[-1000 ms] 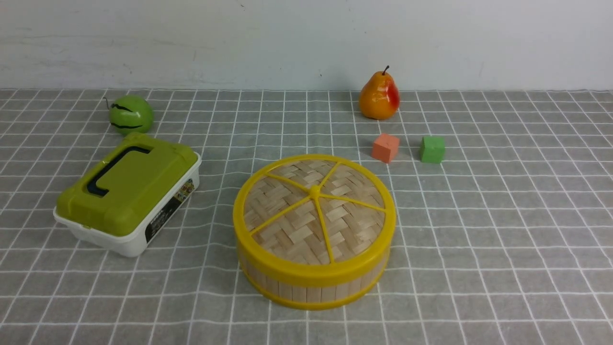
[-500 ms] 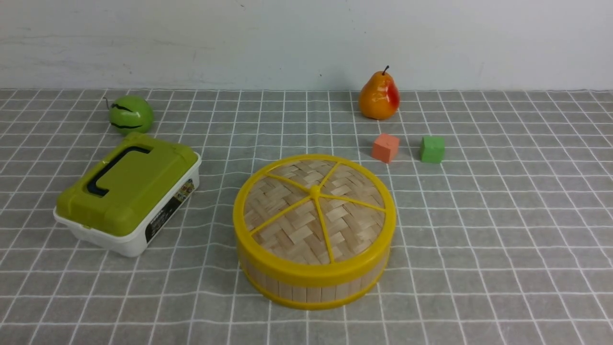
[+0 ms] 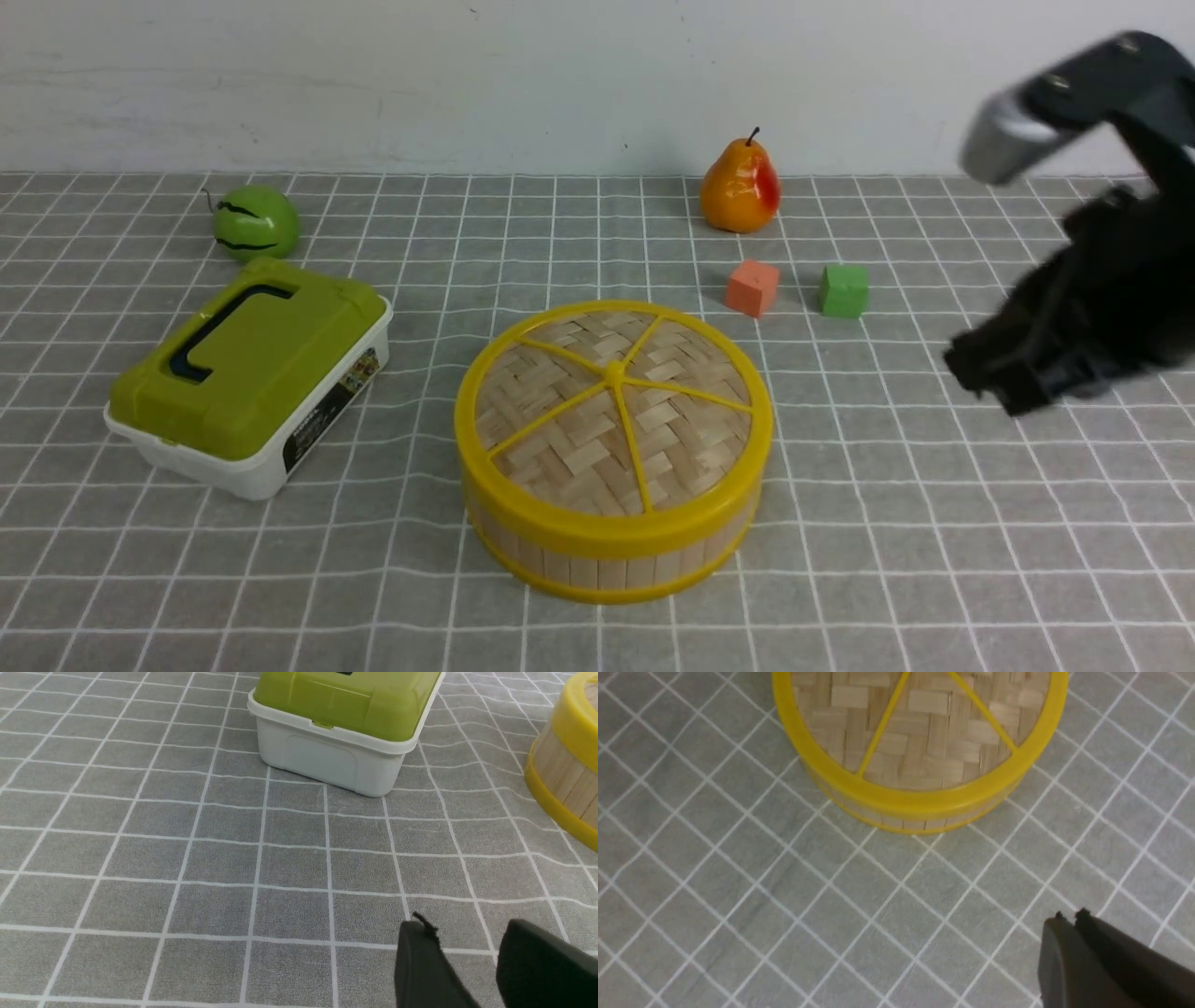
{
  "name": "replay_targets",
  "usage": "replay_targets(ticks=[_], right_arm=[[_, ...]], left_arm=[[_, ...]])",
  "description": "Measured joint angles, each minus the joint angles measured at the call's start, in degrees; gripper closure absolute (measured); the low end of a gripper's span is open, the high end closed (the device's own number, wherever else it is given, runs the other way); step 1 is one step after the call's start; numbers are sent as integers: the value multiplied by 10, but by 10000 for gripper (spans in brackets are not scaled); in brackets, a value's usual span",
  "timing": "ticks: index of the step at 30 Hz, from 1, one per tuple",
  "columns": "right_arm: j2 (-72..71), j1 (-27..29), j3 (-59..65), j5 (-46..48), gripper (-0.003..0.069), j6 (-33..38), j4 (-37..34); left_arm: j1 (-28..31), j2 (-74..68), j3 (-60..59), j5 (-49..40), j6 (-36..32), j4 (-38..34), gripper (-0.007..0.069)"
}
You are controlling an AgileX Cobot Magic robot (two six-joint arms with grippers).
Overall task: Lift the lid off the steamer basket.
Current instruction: Use the right arm to lift the lid of the steamer
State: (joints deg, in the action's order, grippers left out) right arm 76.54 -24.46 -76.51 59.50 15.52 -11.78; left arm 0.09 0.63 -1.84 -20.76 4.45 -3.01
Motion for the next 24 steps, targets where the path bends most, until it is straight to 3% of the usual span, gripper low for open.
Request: replay_targets(ticks=[6, 10, 18, 21, 24], right_arm=[[171, -57, -148, 18, 641, -25, 18], [271, -69, -239, 20, 592, -44, 17], [429, -70, -379, 27, 199, -87, 16], [454, -70, -393, 19, 123, -90, 12], [469, -70, -396, 13, 113, -90, 0]], left_arm=[[0, 0, 0, 0, 0, 0, 386], [0, 0, 0, 0, 0, 0, 386], [0, 0, 0, 0, 0, 0, 386], [0, 0, 0, 0, 0, 0, 386], [0, 0, 0, 0, 0, 0, 386]])
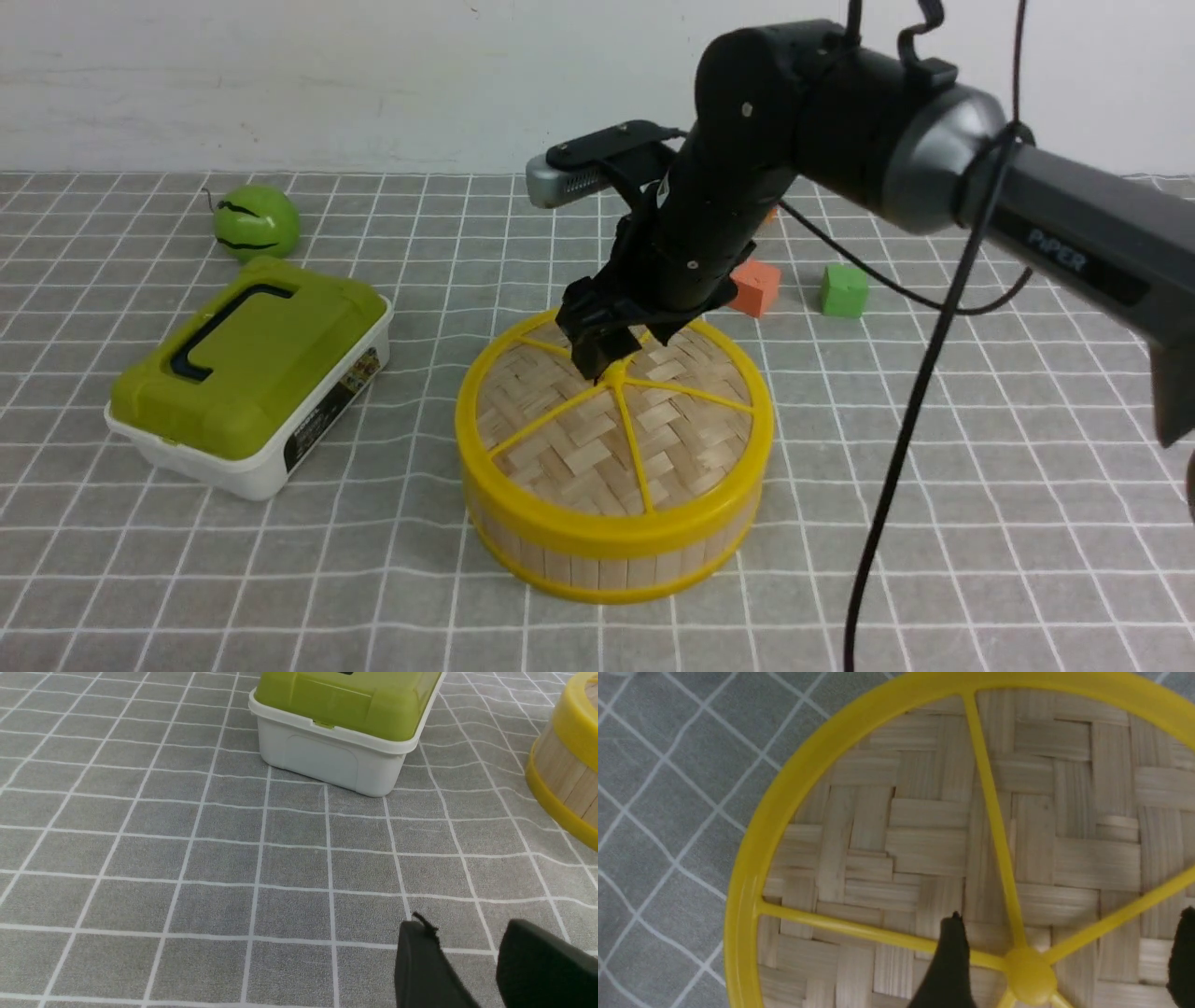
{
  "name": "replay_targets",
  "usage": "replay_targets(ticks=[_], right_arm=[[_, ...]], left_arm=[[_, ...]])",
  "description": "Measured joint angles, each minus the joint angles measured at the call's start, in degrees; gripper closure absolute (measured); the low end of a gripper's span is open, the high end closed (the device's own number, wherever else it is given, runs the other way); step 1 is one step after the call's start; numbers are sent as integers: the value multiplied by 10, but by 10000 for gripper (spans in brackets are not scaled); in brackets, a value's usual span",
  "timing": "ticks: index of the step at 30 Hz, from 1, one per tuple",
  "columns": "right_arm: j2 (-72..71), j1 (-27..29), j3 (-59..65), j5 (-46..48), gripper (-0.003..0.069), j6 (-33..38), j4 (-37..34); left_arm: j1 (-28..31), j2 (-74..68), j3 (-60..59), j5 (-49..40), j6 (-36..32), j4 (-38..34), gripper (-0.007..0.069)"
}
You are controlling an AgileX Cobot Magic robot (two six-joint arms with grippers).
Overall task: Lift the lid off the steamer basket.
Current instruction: Use the right arm to lift the lid of the steamer, then use the right arm to place the steamer lid on the table
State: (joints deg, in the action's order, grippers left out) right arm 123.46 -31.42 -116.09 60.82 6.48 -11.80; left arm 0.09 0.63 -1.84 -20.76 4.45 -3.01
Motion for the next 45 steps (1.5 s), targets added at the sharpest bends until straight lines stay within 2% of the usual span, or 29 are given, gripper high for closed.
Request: replay_targets(ticks=[4, 5, 6, 7, 8, 10, 11, 12, 14, 22, 26, 28, 30, 33, 36, 39, 43, 45], right_arm=[[12, -4, -1, 2, 155, 0, 0], [12, -7, -1, 4, 204, 0, 7], [12, -8, -1, 4, 211, 0, 8], [12, -11, -2, 9, 289, -1, 12], [12, -11, -2, 10, 316, -1, 15], [12, -12, -4, 14, 425, -9, 15], [12, -12, -4, 14, 437, -11, 15], [12, -12, -6, 17, 547, -14, 15], [11, -12, -6, 18, 588, -15, 15], [-37, -12, -39, 50, 582, -15, 41], [-96, -12, -53, 84, 582, -15, 102], [-151, -8, -47, 105, 582, -18, 182], [-182, 2, -22, 106, 582, -26, 220], [-226, 32, 43, 106, 582, -37, 242], [-273, 86, 150, 100, 582, -50, 242], [-298, 146, 254, 43, 582, -60, 219], [-295, 211, 371, -92, 582, -60, 137], [-282, 221, 404, -150, 582, -57, 110]], left_arm=[[0, 0, 0, 0, 0, 0, 386], [0, 0, 0, 0, 0, 0, 386], [0, 0, 0, 0, 0, 0, 386], [0, 0, 0, 0, 0, 0, 386], [0, 0, 0, 0, 0, 0, 386], [0, 0, 0, 0, 0, 0, 386], [0, 0, 0, 0, 0, 0, 386], [0, 0, 0, 0, 0, 0, 386], [0, 0, 0, 0, 0, 0, 386], [0, 0, 0, 0, 0, 0, 386], [0, 0, 0, 0, 0, 0, 386], [0, 0, 0, 0, 0, 0, 386], [0, 0, 0, 0, 0, 0, 386], [0, 0, 0, 0, 0, 0, 386], [0, 0, 0, 0, 0, 0, 386], [0, 0, 0, 0, 0, 0, 386], [0, 0, 0, 0, 0, 0, 386], [0, 0, 0, 0, 0, 0, 386]])
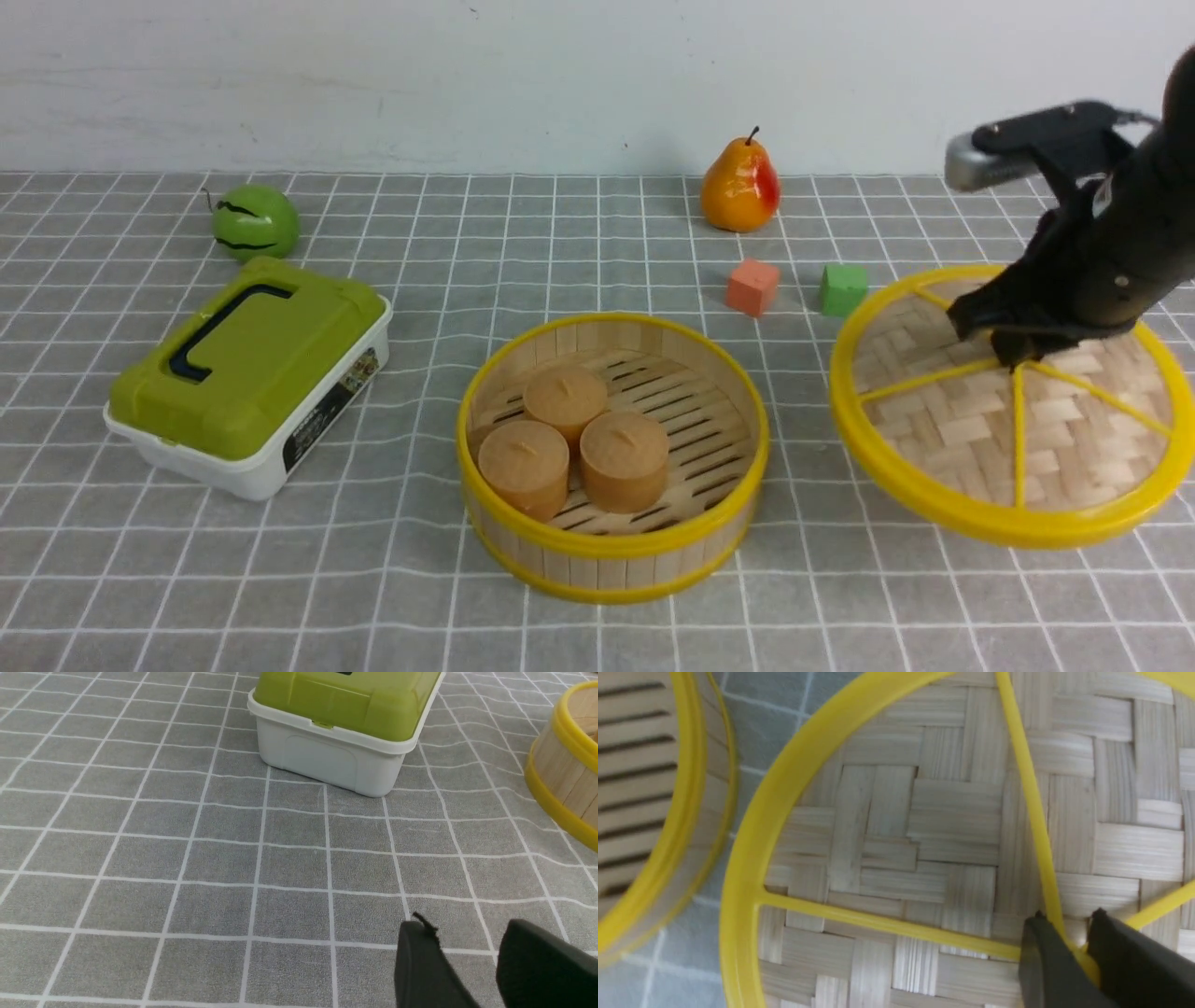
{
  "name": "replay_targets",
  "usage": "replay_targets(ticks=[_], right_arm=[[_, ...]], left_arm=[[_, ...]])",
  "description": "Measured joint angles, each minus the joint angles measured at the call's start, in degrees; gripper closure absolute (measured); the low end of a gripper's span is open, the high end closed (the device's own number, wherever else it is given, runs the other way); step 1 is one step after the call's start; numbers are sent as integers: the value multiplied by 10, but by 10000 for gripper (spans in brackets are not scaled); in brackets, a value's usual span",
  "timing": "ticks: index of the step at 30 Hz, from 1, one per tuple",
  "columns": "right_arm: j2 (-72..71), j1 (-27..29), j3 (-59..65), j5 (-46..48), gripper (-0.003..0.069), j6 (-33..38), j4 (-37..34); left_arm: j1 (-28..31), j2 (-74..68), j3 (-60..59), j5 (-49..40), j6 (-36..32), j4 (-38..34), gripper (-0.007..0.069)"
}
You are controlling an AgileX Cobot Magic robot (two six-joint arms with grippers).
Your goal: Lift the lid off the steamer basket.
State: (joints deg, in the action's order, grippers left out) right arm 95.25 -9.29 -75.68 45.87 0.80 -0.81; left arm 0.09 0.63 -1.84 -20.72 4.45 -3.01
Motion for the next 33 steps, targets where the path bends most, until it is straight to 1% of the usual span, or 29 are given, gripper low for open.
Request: replay_targets(ticks=[2, 5, 9, 10, 11, 12, 13, 14, 16, 19, 21, 22, 23, 26, 29, 30, 33], right_arm=[[22, 6, 26, -62, 582, 2, -12], [63, 7, 37, -115, 582, 3, -12], [93, 7, 40, -130, 573, -4, -12], [100, 7, 40, -131, 547, -8, -12], [101, 7, 40, -132, 542, -8, -12], [101, 7, 40, -132, 519, -8, -13], [101, 7, 39, -133, 454, -8, -15], [100, 7, 38, -132, 435, -8, -16], [89, 7, 29, -115, 307, -8, -20], [44, 7, 22, -82, 191, -8, -20], [-8, 7, 22, -58, 151, -5, -21], [-14, 7, 22, -56, 148, -4, -21], [-64, 7, 22, -38, 135, 0, -21], [-161, 7, 34, -25, 145, 6, -21], [-259, 7, 77, -22, 193, 8, -21], [-293, 7, 99, -20, 221, 8, -21], [-397, 7, 176, -11, 340, 10, -33]], left_arm=[[0, 0, 0, 0, 0, 0, 386], [0, 0, 0, 0, 0, 0, 386], [0, 0, 0, 0, 0, 0, 386], [0, 0, 0, 0, 0, 0, 386], [0, 0, 0, 0, 0, 0, 386], [0, 0, 0, 0, 0, 0, 386], [0, 0, 0, 0, 0, 0, 386], [0, 0, 0, 0, 0, 0, 386], [0, 0, 0, 0, 0, 0, 386], [0, 0, 0, 0, 0, 0, 386], [0, 0, 0, 0, 0, 0, 386], [0, 0, 0, 0, 0, 0, 386], [0, 0, 0, 0, 0, 0, 386], [0, 0, 0, 0, 0, 0, 386], [0, 0, 0, 0, 0, 0, 386], [0, 0, 0, 0, 0, 0, 386], [0, 0, 0, 0, 0, 0, 386]])
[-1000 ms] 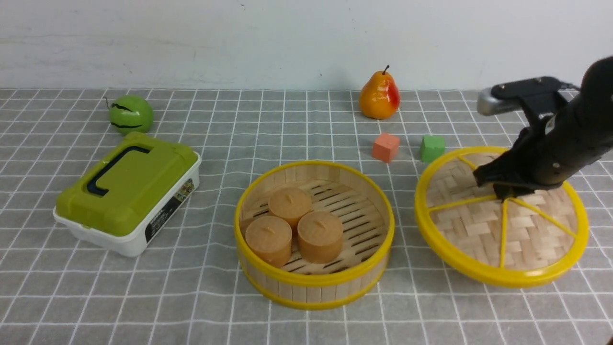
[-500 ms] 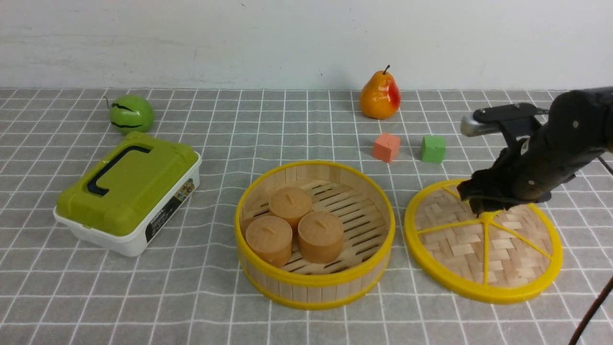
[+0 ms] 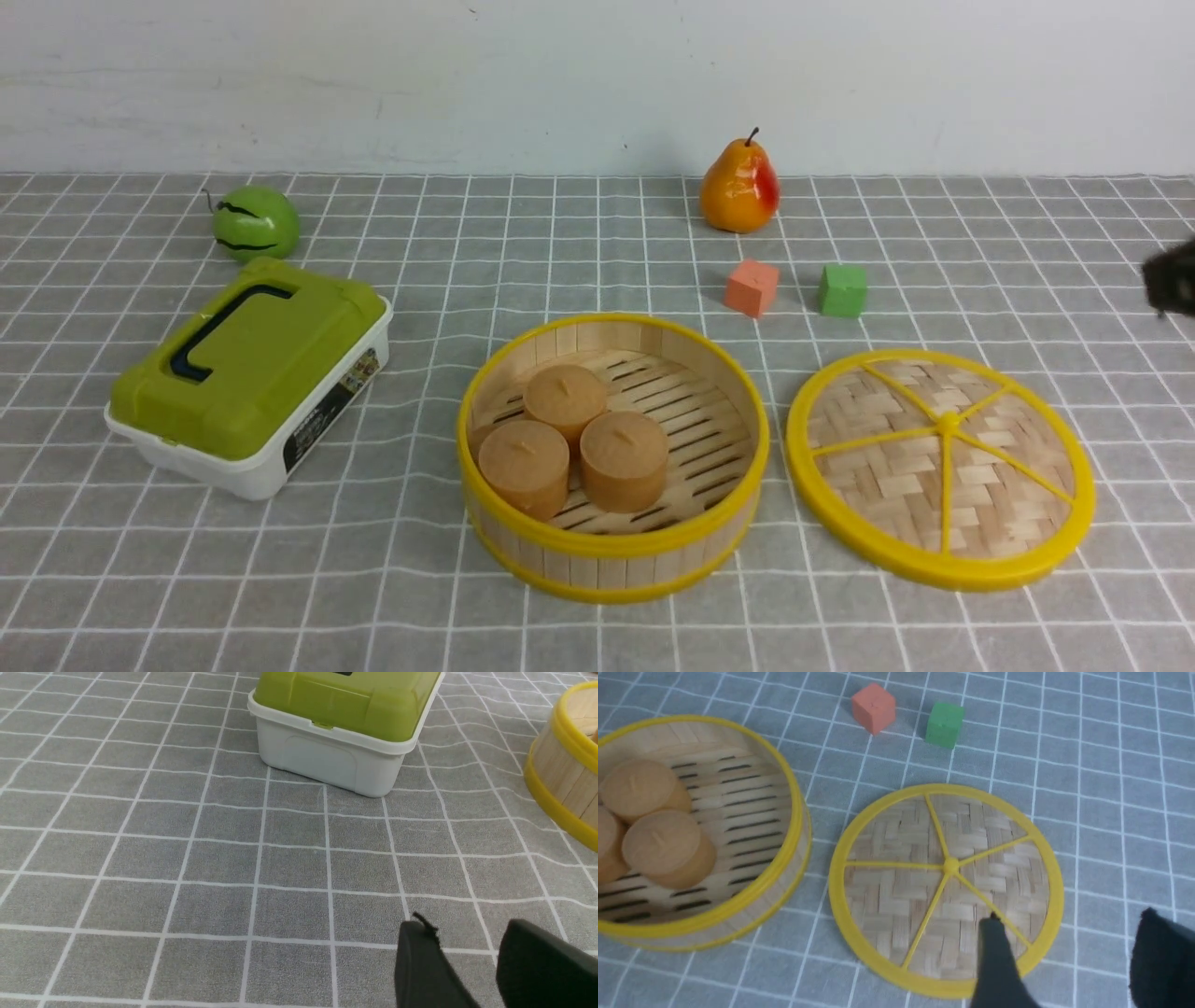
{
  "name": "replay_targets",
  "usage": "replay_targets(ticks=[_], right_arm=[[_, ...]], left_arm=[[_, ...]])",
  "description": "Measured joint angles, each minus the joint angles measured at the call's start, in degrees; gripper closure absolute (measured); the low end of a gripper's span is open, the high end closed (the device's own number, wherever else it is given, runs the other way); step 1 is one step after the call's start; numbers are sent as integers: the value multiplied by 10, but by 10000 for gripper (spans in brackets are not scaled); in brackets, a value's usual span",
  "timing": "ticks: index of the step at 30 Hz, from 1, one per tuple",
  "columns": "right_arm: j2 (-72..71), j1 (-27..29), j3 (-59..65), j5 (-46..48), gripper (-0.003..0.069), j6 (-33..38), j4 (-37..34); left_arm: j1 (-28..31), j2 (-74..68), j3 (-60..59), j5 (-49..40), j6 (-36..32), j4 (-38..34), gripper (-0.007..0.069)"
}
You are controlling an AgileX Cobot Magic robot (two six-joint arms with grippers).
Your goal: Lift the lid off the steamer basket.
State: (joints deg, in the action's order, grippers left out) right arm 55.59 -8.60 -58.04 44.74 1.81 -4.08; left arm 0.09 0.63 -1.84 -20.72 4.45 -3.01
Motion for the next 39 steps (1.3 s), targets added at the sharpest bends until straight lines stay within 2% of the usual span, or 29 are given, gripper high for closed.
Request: replay_targets(ticks=[5, 8, 15, 21, 22, 25, 27, 28, 32, 39], right_arm=[[-163, 0, 113, 1, 610, 24, -46], [-239, 0, 151, 3, 671, 39, -54], [-355, 0, 239, 2, 680, 33, -43], [-429, 0, 359, -148, 676, 56, -55], [-460, 0, 407, -210, 674, 58, -59], [-503, 0, 494, -306, 671, 61, -59], [-515, 0, 526, -338, 669, 61, -59], [-526, 0, 569, -391, 668, 60, -59], [-538, 19, 595, -395, 664, 29, -33], [-562, 74, 596, -297, 656, -99, 60]], left_arm=[[0, 0, 0, 0, 0, 0, 386], [0, 0, 0, 0, 0, 0, 386], [0, 0, 0, 0, 0, 0, 386], [0, 0, 0, 0, 0, 0, 386], [0, 0, 0, 0, 0, 0, 386], [0, 0, 0, 0, 0, 0, 386], [0, 0, 0, 0, 0, 0, 386], [0, 0, 0, 0, 0, 0, 386], [0, 0, 0, 0, 0, 0, 386], [0, 0, 0, 0, 0, 0, 386]])
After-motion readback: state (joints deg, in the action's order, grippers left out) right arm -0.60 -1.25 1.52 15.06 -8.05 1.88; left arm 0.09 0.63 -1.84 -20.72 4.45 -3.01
